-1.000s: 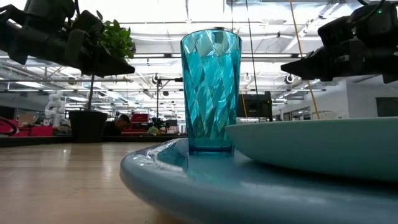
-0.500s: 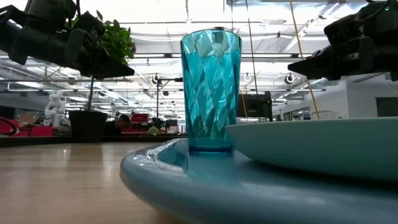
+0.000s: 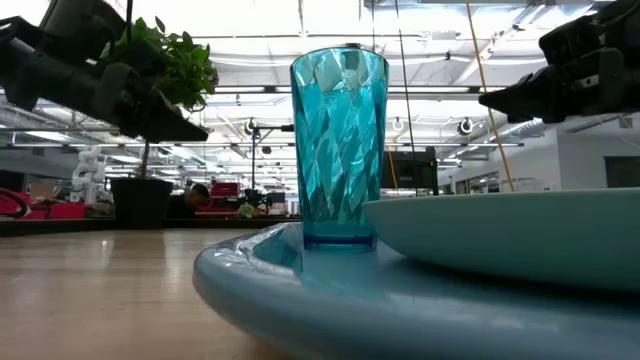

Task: Pick and place plate/cup/fork/spoon on tray
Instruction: Return to Home Position

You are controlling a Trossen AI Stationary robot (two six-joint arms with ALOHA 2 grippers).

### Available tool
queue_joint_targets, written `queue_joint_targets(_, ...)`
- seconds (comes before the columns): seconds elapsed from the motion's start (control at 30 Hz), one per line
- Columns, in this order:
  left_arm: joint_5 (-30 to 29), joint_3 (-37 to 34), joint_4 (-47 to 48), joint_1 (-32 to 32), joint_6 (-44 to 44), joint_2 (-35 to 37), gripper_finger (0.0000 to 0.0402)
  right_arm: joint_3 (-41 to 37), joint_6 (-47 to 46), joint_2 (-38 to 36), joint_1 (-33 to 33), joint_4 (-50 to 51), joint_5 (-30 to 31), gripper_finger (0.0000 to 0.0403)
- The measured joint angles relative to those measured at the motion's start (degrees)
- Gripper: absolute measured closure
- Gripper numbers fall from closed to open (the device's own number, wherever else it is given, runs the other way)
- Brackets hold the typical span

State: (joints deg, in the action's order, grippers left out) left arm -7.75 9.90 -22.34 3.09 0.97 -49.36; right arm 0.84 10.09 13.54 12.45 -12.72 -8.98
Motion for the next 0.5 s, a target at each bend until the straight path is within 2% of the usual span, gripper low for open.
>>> queue_joint_targets(0.37, -0.96, -9.38, -15.51, 0.0, 0.34, 0.01, 0.0396, 0.0, -1.19, -7.97, -0.04, 5.82, 0.16, 0.0403)
queue_joint_targets(0.5, -0.96, -9.37, -15.72, 0.0, 0.48, 0.99, 0.0397, -0.04, -1.95, -10.07, -0.42, 9.91, 4.48, 0.0403)
